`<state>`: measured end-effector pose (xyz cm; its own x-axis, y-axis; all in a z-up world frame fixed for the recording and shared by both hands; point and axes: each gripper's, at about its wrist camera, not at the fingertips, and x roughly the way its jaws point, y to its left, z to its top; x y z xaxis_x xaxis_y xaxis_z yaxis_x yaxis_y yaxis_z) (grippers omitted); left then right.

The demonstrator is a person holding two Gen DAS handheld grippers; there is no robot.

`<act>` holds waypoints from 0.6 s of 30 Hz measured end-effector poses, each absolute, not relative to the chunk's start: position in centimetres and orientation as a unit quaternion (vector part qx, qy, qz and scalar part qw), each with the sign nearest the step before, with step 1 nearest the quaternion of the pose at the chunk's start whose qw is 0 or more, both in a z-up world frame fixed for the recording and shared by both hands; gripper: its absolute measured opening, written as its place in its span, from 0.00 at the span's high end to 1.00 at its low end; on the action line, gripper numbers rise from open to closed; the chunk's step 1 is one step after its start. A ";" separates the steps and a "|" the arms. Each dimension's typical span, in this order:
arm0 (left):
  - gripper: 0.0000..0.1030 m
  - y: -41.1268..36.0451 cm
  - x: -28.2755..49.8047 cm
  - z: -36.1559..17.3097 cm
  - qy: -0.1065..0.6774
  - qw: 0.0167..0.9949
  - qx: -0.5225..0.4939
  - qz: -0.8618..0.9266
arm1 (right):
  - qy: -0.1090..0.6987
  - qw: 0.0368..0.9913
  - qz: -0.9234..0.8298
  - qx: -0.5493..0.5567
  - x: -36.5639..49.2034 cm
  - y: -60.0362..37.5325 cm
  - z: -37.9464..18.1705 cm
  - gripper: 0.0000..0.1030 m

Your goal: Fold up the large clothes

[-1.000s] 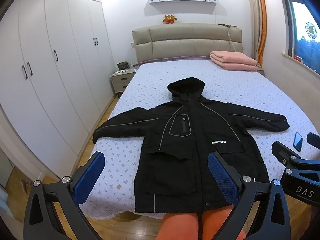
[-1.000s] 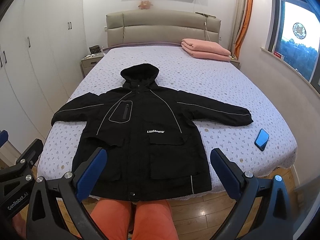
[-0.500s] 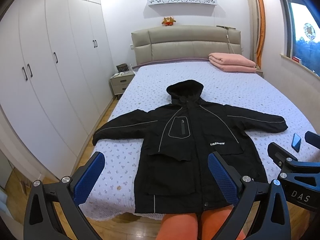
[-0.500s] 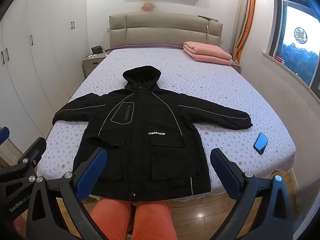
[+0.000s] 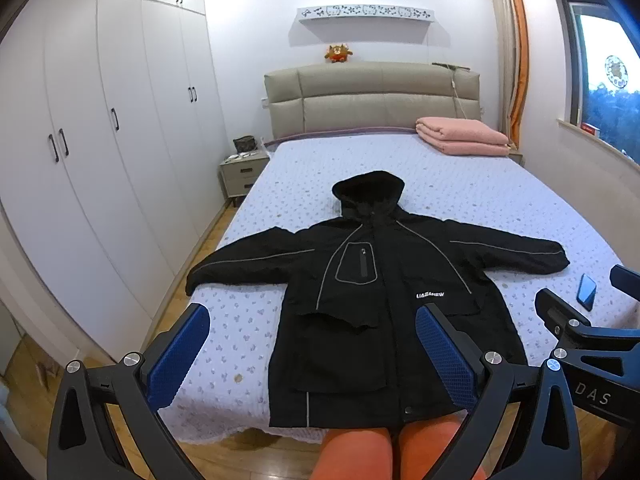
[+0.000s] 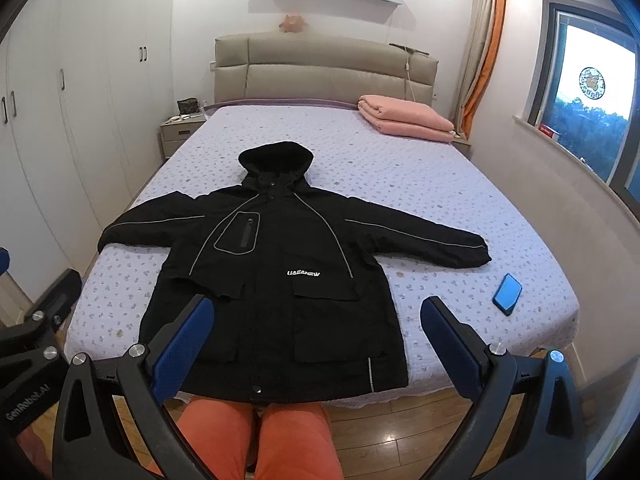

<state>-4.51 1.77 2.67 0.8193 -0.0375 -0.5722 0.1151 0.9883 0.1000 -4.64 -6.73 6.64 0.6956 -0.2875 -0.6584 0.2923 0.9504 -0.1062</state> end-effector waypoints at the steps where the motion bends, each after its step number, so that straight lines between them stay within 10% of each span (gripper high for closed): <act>1: 0.00 1.8 -4.6 2.8 0.296 0.952 0.066 -0.040 | 0.356 0.921 -0.159 0.005 -4.8 -6.8 6.6 0.00; 18: 0.00 -1.3 8.1 -7.1 0.328 0.942 0.049 -0.041 | 0.406 0.896 -0.162 0.072 5.5 -14.4 -4.7 0.00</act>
<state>8.07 -1.30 -7.10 0.7812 -0.0450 -0.6226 0.1099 0.9917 0.0662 5.47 -14.40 -4.70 0.6168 -0.2330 -0.7519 0.3493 0.9370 -0.0038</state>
